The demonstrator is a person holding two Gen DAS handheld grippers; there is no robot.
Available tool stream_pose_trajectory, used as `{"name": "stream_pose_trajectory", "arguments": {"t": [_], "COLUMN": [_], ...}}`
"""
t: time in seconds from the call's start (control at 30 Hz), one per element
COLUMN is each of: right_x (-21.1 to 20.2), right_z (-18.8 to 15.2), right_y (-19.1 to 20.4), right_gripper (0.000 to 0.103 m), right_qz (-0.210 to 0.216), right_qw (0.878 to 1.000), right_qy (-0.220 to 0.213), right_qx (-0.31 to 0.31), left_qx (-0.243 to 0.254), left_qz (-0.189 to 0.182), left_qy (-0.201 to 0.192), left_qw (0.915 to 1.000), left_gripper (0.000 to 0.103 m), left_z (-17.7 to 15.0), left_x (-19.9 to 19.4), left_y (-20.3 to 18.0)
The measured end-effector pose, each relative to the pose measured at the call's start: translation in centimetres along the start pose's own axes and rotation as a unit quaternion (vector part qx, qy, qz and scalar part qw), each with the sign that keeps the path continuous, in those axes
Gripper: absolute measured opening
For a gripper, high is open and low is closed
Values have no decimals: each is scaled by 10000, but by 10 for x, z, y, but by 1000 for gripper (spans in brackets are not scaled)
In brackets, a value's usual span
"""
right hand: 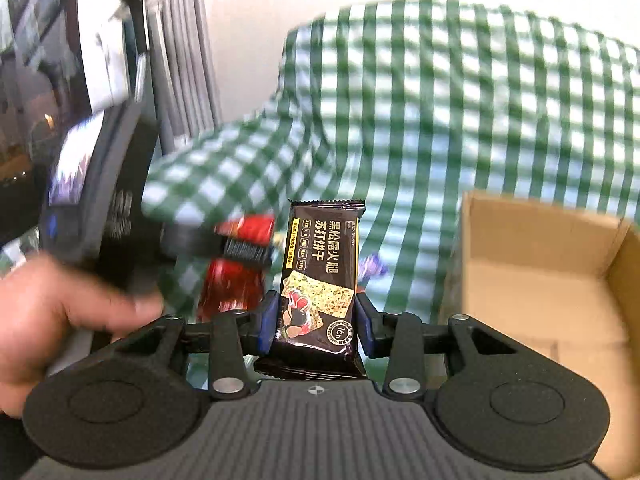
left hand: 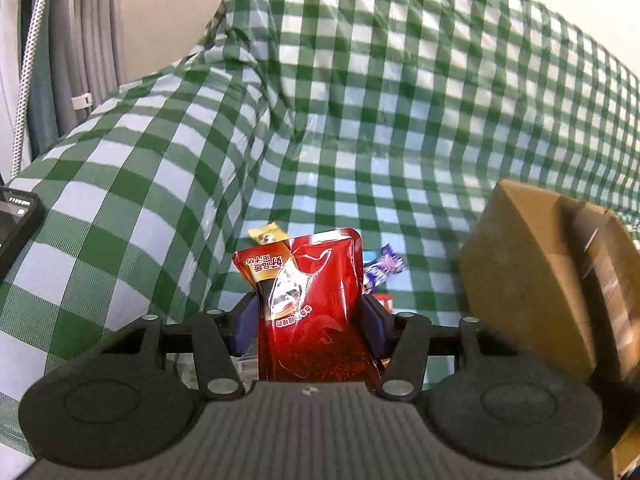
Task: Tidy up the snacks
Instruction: 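Lift the red pouch and dark biscuit bar up over the box with both tools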
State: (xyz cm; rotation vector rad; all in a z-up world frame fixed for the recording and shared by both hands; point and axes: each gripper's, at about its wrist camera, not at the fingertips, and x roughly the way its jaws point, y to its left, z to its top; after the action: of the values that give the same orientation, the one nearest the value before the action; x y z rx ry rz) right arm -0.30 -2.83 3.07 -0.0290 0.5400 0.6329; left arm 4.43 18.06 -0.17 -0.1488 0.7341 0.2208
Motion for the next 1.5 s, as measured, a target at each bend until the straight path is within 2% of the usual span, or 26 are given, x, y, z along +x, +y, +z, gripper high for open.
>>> {"name": "stream_pose_trajectory", "arguments": {"t": [0.1, 0.27, 0.43, 0.57, 0.77, 0.97, 1.07, 1.17, 1.3, 1.4, 1.5], "right_x": [-17, -28, -26, -30, -42, -56, -57, -60, -62, -62, -60], "right_z": [19, 27, -4, -22, -31, -37, -37, -38, -39, -41, -41], "right_y": [-32, -100, -157, -189, -202, -214, -217, -219, -220, -217, -215], "right_gripper": [42, 42, 42, 42, 42, 42, 42, 42, 42, 42, 42], "right_qz": [-103, -621, -1249, -1311, -1634, -1814, -1862, -1867, -1864, -1867, -1858], "right_qw": [9998, 9966, 9895, 9832, 9786, 9749, 9738, 9729, 9729, 9733, 9747], "right_qy": [-178, -481, -541, -332, -423, -481, -499, -517, -534, -527, -452], "right_qx": [85, 226, 481, 1230, 1176, 1197, 1207, 1261, 1259, 1227, 1160], "left_qx": [103, 312, 448, 501, 685, 1204, 1410, 1470, 1127, 1340, 1399], "left_qz": [-61, -216, -421, -663, -1093, -1547, -1695, -1681, -1976, -1908, -2117], "left_qy": [-90, -267, -487, -735, -1046, -1367, -1167, -1132, -1233, -1085, -1242], "left_qw": [9999, 9989, 9969, 9938, 9861, 9710, 9684, 9681, 9660, 9664, 9593], "left_gripper": [60, 60, 60, 60, 60, 60, 60, 60, 60, 60, 60], "left_z": [2, 4, 6, 8, 4, -5, 7, 13, -10, -30, -28], "left_x": [-4, -14, -23, -32, -45, -62, -75, -88, -89, -76, -80], "left_y": [-11, -29, -50, -72, -113, -151, -168, -185, -191, -203, -207]}}
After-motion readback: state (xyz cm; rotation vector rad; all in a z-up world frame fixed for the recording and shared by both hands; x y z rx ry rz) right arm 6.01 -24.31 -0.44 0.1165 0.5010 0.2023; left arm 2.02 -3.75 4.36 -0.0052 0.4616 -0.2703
